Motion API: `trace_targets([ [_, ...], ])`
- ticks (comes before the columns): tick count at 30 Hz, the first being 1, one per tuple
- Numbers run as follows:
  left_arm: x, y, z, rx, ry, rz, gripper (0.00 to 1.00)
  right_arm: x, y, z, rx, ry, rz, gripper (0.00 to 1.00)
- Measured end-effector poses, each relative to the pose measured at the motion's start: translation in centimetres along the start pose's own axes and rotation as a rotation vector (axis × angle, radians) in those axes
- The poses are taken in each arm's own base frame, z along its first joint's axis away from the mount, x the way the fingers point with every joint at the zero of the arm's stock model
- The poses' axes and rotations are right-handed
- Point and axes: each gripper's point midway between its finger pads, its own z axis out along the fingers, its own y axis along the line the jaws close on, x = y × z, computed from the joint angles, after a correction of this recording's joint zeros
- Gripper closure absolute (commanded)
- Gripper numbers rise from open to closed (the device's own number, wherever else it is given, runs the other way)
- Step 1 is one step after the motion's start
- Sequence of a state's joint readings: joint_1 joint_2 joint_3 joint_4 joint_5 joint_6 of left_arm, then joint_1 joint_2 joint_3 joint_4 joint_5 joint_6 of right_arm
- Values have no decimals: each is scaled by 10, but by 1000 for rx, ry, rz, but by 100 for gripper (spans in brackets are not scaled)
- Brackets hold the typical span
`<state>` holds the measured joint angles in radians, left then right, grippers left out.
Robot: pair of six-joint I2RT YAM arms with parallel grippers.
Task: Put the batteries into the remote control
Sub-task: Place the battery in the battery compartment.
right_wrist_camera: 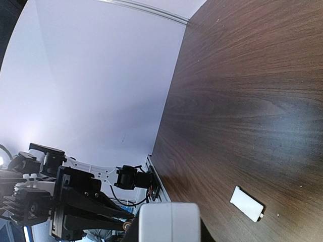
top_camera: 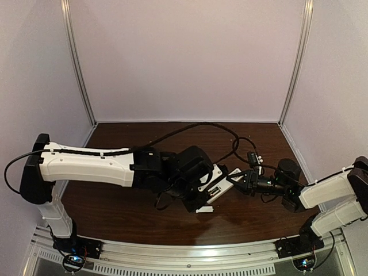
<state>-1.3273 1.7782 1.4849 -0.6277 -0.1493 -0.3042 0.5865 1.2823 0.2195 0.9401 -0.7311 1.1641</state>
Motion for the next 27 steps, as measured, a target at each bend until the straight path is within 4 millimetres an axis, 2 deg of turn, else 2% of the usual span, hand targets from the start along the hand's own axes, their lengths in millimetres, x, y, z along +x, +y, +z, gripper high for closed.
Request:
trace_targets([
  [6, 15, 1, 12, -10, 61, 9, 100, 8, 1, 11, -33, 4, 27, 100],
  [17, 16, 10, 17, -28, 77, -6, 100, 16, 4, 19, -67, -3, 52, 100],
  [27, 18, 13, 21, -38, 106, -25, 91, 19, -1, 20, -57, -16, 73, 100],
])
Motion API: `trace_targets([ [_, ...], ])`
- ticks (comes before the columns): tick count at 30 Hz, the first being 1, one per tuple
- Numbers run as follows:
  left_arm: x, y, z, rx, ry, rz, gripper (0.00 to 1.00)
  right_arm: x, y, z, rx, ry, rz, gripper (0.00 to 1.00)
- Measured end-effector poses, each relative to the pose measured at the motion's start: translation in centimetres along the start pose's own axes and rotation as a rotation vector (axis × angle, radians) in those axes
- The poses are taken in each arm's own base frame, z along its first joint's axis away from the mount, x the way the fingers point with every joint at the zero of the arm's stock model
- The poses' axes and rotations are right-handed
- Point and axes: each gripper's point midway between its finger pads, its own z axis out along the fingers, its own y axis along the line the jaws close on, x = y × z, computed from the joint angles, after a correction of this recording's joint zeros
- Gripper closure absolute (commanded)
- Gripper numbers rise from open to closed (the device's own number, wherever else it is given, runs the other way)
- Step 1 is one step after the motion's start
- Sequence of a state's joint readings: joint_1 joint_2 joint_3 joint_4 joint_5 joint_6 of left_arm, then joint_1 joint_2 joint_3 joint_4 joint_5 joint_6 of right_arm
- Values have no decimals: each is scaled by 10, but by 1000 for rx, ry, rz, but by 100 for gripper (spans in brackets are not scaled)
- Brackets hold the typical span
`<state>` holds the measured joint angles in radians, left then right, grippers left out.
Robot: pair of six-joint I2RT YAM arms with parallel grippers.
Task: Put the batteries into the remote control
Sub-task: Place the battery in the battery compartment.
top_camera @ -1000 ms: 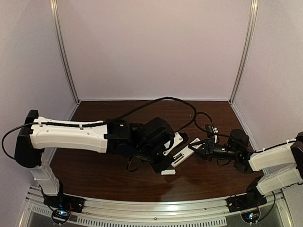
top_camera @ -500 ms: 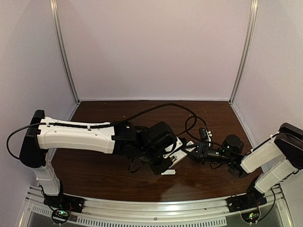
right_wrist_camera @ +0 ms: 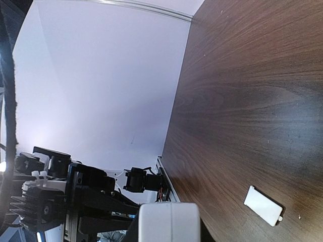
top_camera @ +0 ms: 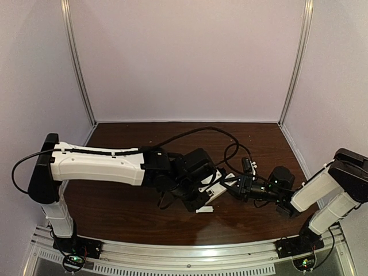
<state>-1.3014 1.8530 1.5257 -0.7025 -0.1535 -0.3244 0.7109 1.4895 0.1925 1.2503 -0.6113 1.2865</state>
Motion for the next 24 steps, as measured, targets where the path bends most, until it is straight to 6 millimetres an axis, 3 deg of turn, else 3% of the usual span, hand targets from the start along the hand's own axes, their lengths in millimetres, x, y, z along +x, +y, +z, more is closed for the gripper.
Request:
trace_targets([
  [8, 7, 0, 8, -5, 30, 0, 72, 5, -14, 3, 31, 12, 57, 100],
  [16, 6, 3, 8, -8, 31, -4, 60, 8, -20, 3, 42, 16, 95, 100],
  [22, 2, 1, 4, 6, 5, 11, 26, 9, -24, 3, 52, 19, 108, 100],
  [24, 2, 0, -8, 30, -44, 30, 11, 10, -24, 3, 52, 21, 109, 100],
])
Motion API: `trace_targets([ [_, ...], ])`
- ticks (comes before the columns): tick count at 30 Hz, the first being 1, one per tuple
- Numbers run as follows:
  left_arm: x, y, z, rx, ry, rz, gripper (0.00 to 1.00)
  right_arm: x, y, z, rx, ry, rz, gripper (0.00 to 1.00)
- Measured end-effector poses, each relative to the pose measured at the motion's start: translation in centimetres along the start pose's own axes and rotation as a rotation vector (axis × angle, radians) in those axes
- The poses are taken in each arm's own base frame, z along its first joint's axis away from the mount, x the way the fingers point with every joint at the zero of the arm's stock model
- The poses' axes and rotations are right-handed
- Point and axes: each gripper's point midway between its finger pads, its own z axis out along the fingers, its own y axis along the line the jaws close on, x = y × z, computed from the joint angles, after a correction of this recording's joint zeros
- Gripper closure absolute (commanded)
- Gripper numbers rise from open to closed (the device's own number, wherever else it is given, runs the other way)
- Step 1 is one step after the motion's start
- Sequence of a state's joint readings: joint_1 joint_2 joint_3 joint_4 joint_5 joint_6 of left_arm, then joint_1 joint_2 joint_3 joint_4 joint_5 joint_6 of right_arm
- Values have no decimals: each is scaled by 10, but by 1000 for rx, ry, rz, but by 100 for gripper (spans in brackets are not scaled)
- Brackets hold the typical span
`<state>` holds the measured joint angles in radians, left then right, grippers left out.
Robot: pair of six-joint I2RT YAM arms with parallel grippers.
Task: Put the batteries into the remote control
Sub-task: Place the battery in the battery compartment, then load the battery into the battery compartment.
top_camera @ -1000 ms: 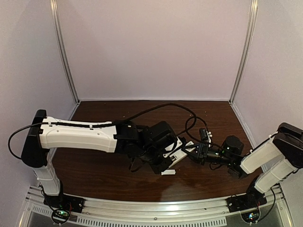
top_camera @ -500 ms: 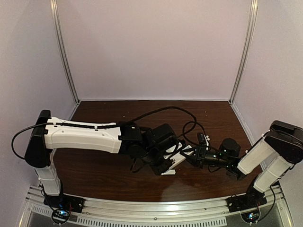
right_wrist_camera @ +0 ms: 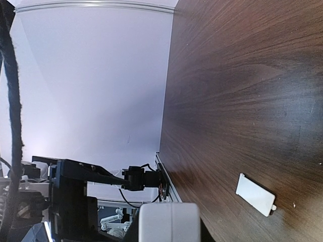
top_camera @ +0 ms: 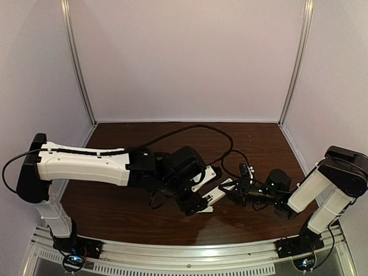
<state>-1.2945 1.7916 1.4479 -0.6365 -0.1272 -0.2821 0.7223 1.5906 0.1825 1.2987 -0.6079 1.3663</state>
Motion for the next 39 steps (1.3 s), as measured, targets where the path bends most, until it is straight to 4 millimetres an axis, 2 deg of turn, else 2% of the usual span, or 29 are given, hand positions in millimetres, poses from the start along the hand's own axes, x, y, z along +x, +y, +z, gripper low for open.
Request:
trace_targets([
  [1, 1, 1, -10, 12, -27, 12, 4, 0, 0, 0, -1, 3, 0, 100],
  [5, -3, 5, -59, 97, -182, 24, 2, 3, 1, 0, -4, 19, 5, 100],
  [8, -6, 17, -80, 141, -291, 14, 3, 5, 1, 0, -6, 30, 19, 100],
  [11, 7, 19, -71, 177, -307, 20, 3, 8, 2, 0, -9, 46, 38, 100],
  [14, 28, 10, -55, 227, -264, 45, 3, 12, 0, 1, -5, 64, 63, 100],
  [16, 35, 5, -49, 255, -252, 59, 4, 17, 0, 1, -4, 82, 77, 100],
  [24, 24, -5, -48, 334, -306, 88, 7, 29, 6, 4, -21, 131, 76, 100],
  [39, 34, -7, -28, 358, -258, 98, 10, 39, 20, 10, -59, 171, 54, 100],
])
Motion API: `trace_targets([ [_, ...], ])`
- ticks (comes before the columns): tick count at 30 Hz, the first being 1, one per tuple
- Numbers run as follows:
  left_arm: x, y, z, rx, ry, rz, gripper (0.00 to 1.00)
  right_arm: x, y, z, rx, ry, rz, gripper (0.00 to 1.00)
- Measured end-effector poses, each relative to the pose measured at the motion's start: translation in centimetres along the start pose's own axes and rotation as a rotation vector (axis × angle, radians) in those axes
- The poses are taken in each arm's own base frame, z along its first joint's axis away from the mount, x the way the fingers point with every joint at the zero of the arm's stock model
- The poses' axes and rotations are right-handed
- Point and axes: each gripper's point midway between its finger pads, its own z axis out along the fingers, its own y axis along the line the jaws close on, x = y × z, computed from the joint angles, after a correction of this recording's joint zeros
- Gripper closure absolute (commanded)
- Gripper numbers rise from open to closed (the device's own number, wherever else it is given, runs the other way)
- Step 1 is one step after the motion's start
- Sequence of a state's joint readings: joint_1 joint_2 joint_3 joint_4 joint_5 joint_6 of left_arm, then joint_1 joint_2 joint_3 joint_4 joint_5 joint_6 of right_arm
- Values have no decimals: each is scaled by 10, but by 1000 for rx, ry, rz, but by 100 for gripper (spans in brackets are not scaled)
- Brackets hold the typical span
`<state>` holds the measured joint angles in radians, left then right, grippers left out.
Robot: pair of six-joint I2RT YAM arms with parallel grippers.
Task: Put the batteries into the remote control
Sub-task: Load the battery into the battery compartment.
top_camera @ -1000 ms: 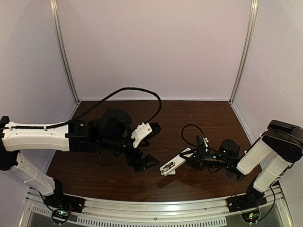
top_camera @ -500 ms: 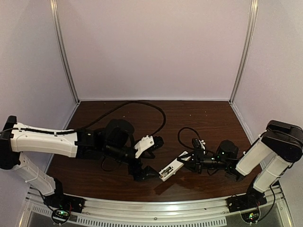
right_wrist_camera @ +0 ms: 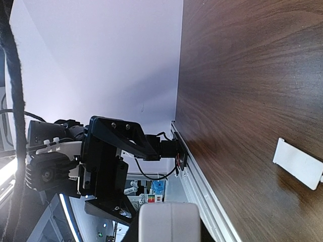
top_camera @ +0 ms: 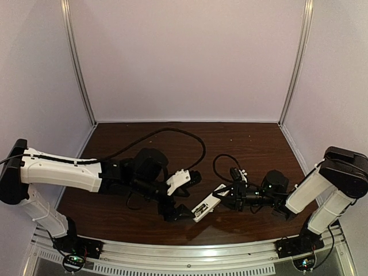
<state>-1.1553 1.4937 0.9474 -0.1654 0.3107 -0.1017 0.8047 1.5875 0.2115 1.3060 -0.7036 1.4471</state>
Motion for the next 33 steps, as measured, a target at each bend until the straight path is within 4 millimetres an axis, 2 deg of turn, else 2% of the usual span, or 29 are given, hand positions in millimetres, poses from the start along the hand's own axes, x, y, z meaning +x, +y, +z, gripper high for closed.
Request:
trace_targets([
  [18, 10, 3, 10, 8, 30, -13, 16, 8, 9, 7, -23, 29, -20, 100],
  [25, 11, -2, 13, 49, 34, -17, 10, 10, 9, 7, -21, 35, -22, 100],
  [29, 9, -4, 11, 60, 24, -9, 9, 11, 10, 8, -24, 39, -27, 100],
  [33, 2, -8, -5, 52, -24, 41, 10, 9, 16, 10, -41, 37, -40, 100],
])
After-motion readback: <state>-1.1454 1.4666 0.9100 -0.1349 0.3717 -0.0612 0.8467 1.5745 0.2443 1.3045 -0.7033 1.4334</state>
